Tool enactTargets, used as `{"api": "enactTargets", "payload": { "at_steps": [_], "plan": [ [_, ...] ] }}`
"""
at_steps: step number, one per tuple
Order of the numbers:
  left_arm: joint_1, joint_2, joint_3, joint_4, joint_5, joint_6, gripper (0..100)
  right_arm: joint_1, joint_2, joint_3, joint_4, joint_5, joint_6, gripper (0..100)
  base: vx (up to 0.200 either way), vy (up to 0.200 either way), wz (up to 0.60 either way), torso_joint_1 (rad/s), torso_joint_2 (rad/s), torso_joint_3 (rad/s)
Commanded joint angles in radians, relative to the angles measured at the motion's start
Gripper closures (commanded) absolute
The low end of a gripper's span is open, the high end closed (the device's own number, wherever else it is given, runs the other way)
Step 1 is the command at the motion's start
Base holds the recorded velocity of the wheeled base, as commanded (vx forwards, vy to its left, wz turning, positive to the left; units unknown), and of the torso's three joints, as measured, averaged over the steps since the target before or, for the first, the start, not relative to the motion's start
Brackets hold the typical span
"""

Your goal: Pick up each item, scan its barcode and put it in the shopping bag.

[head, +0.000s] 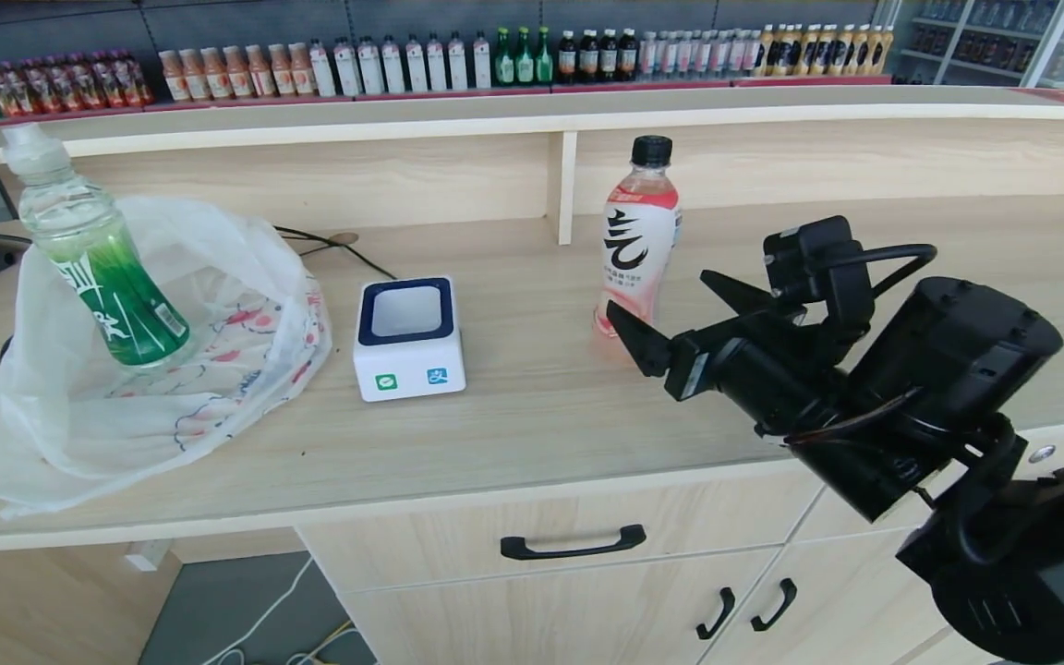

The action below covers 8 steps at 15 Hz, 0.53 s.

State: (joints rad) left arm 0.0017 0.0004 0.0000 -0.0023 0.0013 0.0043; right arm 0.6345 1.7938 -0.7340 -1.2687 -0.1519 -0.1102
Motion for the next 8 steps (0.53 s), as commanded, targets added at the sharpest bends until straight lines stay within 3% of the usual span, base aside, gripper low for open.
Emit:
{"api": "enactTargets", "payload": {
  "at_steps": [1,8],
  "plan": [
    [0.0,0.0,0.0,-0.001,0.0,0.0,0,-0.002,0.006,-0.038,0.029,0.002,0.001,0,0.0,0.0,0.0,0.0,0.0,0.0],
    [0.0,0.0,0.0,-0.001,0.0,0.0,0,-0.019,0.033,-0.222,0.216,0.002,0.004,0,0.0,0.0,0.0,0.0,0.0,0.0]
  ]
}}
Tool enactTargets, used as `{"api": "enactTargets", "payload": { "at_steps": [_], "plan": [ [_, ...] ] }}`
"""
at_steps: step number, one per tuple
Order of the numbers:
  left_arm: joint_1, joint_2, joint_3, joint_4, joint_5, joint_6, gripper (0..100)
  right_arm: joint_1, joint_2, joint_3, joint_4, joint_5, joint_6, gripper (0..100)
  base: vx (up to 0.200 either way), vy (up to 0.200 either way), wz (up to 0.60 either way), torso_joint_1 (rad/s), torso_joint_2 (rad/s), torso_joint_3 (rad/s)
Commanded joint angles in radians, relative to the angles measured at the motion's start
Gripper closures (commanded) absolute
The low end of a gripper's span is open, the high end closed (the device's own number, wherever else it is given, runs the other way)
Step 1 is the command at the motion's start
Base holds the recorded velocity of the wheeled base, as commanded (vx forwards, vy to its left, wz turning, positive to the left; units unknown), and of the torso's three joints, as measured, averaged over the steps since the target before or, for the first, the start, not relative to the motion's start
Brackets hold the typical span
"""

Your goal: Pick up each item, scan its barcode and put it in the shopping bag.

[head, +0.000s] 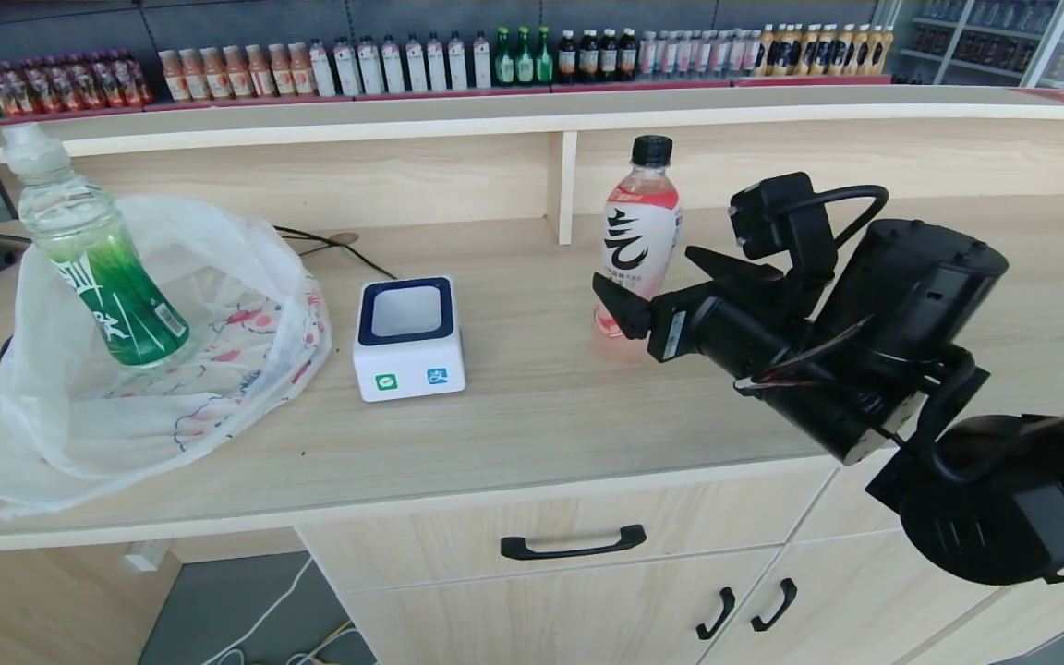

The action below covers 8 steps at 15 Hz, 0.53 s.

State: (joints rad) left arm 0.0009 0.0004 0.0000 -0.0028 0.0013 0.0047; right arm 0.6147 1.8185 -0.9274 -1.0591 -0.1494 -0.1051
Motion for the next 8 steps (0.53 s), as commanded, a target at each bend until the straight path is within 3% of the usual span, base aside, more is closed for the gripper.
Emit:
{"api": "enactTargets", "payload": {
  "at_steps": [1,8],
  "plan": [
    [0.001,0.0,0.0,0.0,0.0,0.0,0,0.0,0.025,-0.062,0.027,-0.003,-0.001,0,0.0,0.0,0.0,0.0,0.0,0.0],
    [0.001,0.0,0.0,0.0,0.0,0.0,0,-0.009,0.107,-0.142,0.028,-0.001,0.002,0,0.0,0.0,0.0,0.0,0.0,0.0]
  ]
}}
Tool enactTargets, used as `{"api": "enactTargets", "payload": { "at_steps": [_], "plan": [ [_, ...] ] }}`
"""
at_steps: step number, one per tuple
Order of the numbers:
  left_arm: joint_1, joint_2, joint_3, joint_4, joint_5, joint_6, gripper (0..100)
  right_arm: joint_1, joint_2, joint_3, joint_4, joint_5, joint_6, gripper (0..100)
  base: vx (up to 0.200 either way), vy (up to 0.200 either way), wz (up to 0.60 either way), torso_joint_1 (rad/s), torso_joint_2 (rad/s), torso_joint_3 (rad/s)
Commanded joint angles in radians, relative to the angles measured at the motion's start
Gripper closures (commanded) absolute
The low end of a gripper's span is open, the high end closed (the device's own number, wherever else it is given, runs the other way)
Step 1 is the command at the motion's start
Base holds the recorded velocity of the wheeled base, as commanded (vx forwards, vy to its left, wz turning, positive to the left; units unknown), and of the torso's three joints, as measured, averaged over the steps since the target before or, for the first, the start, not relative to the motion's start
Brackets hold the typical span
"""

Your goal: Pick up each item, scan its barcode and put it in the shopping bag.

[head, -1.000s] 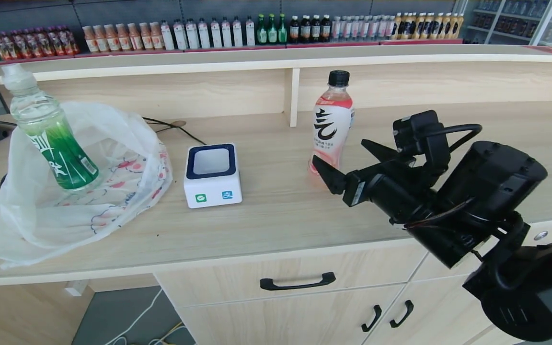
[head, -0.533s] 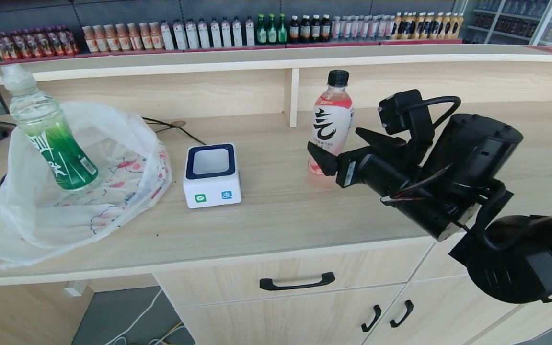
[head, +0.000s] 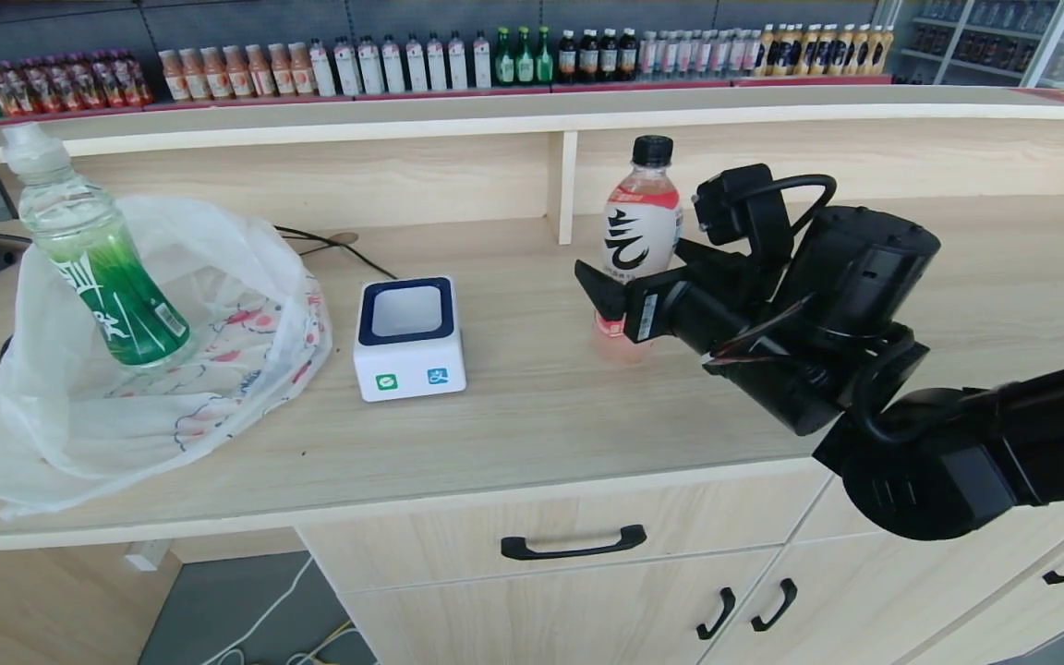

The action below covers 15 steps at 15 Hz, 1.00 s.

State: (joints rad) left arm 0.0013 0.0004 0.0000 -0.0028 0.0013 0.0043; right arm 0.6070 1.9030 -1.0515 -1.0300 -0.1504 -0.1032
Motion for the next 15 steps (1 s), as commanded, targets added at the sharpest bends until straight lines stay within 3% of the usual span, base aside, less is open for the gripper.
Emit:
{"api": "enactTargets", "payload": {
  "at_steps": [1,15],
  "plan": [
    [0.0,0.0,0.0,0.0,0.0,0.0,0,-0.006,0.028,-0.022,-0.001,0.0,0.0,0,0.0,0.0,0.0,0.0,0.0,0.0],
    [0.0,0.0,0.0,0.0,-0.001,0.0,0,-0.03,0.114,-0.137,0.001,0.005,-0.001,0,0.0,0.0,0.0,0.0,0.0,0.0]
  ]
}}
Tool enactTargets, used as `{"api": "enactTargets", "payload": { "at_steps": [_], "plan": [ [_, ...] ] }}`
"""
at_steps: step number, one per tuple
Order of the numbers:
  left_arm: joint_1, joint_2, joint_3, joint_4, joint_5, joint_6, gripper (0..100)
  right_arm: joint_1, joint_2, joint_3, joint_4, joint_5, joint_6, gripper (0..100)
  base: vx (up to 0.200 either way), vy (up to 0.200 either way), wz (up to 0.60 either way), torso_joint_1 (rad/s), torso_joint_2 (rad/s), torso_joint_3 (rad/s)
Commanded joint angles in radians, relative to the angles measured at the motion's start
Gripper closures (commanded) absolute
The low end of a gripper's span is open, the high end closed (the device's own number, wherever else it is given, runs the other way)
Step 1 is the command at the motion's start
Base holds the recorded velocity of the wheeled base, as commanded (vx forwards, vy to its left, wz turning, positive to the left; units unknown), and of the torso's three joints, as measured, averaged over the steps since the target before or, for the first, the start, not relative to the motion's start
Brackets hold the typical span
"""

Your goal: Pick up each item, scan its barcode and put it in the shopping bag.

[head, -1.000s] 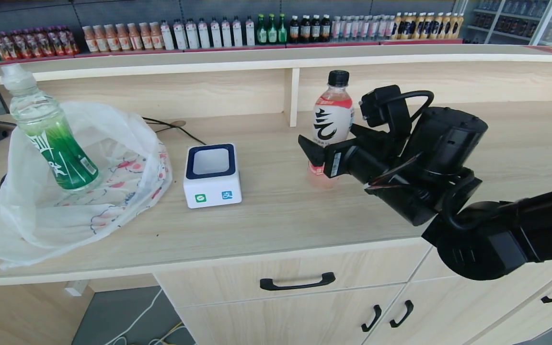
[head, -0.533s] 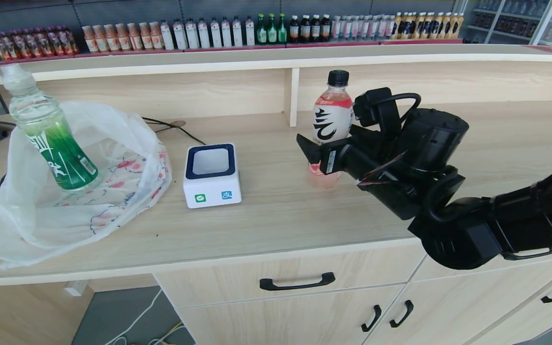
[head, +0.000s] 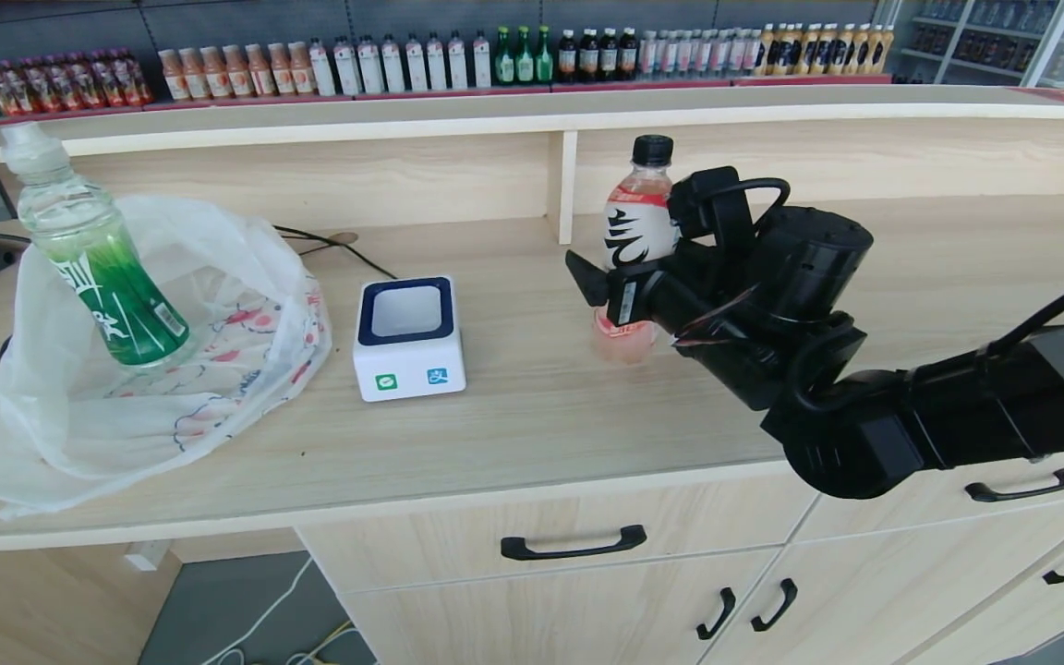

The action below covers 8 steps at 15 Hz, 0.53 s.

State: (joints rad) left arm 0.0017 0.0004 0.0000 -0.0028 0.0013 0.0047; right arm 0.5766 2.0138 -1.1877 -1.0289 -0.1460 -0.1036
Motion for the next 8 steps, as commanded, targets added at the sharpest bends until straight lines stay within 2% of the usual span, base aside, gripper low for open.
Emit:
{"api": "enactTargets", "payload": {
  "at_steps": [1,4,5,8],
  "plan": [
    [0.0,0.0,0.0,0.0,0.0,0.0,0,0.0,0.003,-0.003,0.0,0.0,-0.001,0,0.0,0.0,0.0,0.0,0.0,0.0],
    [0.0,0.0,0.0,0.0,0.0,0.0,0,0.0,0.003,-0.009,0.0,0.0,-0.002,0,0.0,0.0,0.0,0.0,0.0,0.0],
    [0.0,0.0,0.0,0.0,0.0,0.0,0,0.0,0.003,-0.009,0.0,0.0,-0.004,100,0.0,0.0,0.0,0.0,0.0,0.0],
    [0.0,0.0,0.0,0.0,0.0,0.0,0,0.0,0.0,-0.007,-0.007,0.002,-0.002,100,0.0,0.0,0.0,0.0,0.0,0.0]
  ]
}}
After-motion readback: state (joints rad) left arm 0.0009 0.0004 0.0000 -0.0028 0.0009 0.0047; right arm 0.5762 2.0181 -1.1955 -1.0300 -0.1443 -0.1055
